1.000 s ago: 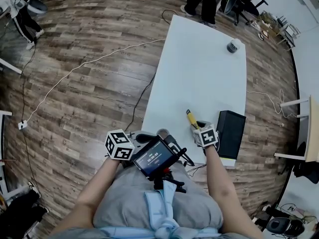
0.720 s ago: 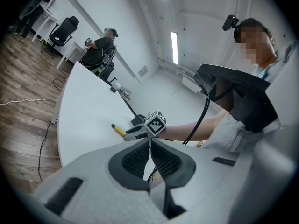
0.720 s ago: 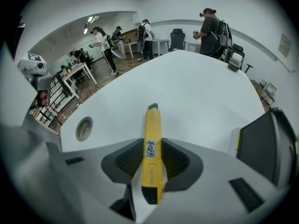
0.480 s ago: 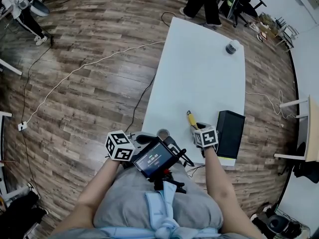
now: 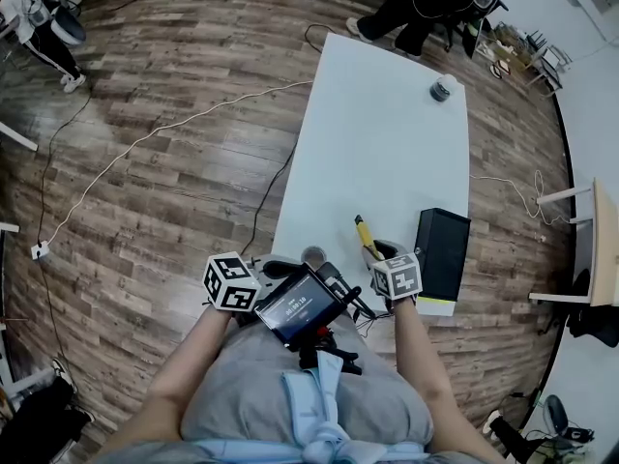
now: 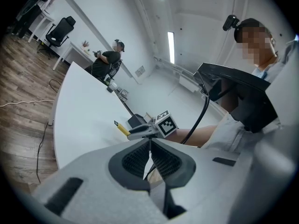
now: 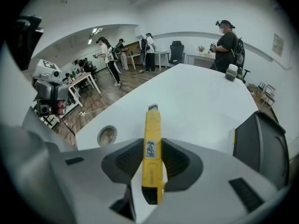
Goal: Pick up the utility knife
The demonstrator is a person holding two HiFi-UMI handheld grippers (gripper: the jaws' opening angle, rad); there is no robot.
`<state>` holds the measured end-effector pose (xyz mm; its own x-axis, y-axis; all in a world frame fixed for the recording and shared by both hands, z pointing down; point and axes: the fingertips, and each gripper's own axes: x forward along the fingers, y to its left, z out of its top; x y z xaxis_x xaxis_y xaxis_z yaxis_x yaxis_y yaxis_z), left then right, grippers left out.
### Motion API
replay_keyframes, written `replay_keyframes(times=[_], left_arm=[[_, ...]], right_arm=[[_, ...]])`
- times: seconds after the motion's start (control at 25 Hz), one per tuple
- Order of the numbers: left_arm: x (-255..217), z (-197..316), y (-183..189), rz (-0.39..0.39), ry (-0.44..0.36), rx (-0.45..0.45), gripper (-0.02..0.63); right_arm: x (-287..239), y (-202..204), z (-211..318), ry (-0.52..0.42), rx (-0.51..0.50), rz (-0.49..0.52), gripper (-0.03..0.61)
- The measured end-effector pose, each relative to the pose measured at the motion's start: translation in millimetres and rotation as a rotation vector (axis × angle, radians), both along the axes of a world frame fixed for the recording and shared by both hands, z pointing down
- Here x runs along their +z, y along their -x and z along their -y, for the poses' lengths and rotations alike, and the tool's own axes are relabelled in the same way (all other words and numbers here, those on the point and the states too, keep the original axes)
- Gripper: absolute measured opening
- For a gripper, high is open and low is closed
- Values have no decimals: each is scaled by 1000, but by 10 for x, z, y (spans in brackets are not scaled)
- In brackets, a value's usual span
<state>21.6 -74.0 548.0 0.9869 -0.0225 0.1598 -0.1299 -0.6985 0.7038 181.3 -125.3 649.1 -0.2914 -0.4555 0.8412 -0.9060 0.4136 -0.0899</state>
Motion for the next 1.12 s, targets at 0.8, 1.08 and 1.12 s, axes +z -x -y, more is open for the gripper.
replay_keyframes(times=[0.8,1.08,1.12], left_arm=[[-49,-52,154,-9,-27,24,20],[-74,-15,192,-9,-33,29,20],[-80,-9,194,-9,-34,32,20]], right_arm=[[-1370,399,-319,-274,156,335,129],[-1727,456,-236,-350,192,442,129],[-1746,464,-220,-356,194,444,129]])
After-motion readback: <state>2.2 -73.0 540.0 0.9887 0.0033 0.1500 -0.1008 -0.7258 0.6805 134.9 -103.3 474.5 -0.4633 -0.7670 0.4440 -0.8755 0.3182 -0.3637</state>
